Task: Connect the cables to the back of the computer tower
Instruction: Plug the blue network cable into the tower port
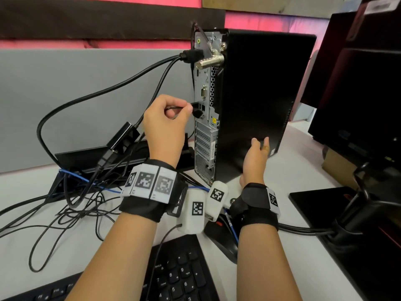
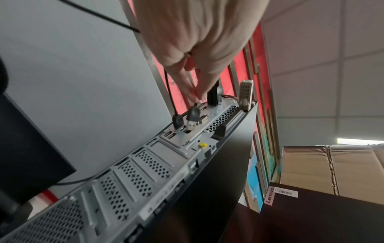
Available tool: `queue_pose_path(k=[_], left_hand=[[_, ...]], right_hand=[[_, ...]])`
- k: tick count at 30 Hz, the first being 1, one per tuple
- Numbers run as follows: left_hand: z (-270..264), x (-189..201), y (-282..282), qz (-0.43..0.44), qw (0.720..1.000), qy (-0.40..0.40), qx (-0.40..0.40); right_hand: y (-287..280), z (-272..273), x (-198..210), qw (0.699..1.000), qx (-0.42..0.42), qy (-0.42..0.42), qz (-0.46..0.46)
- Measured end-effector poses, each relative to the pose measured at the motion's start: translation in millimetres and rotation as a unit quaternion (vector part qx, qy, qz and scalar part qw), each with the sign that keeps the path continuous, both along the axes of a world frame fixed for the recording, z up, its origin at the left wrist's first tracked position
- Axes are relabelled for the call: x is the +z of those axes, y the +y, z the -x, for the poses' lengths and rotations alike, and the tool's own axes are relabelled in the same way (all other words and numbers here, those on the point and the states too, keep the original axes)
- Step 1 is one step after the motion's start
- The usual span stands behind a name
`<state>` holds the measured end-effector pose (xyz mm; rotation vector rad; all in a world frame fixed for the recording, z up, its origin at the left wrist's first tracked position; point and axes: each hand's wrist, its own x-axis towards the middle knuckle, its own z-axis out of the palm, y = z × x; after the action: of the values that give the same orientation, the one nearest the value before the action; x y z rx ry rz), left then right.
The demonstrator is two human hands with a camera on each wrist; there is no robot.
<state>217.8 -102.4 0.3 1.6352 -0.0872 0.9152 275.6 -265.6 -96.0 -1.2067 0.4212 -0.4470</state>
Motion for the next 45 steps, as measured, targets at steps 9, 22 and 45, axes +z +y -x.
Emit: queue_pose_path(k=[9, 22, 45], left_hand=[[-7, -6, -5, 0.048, 0.997, 0.022, 0.054], [-22, -1, -5, 0.119, 0.99, 0.078, 0.017], [-27, 4, -4, 0.095, 0.99, 0.104, -0.015]], right_hand=[[-2, 0, -1, 1.0, 0.003, 0.003, 0.005], [-2, -1, -2, 1.0, 0.0, -0.002, 0.005], [-3, 0, -1, 1.0, -0.008, -0.002, -0.005]])
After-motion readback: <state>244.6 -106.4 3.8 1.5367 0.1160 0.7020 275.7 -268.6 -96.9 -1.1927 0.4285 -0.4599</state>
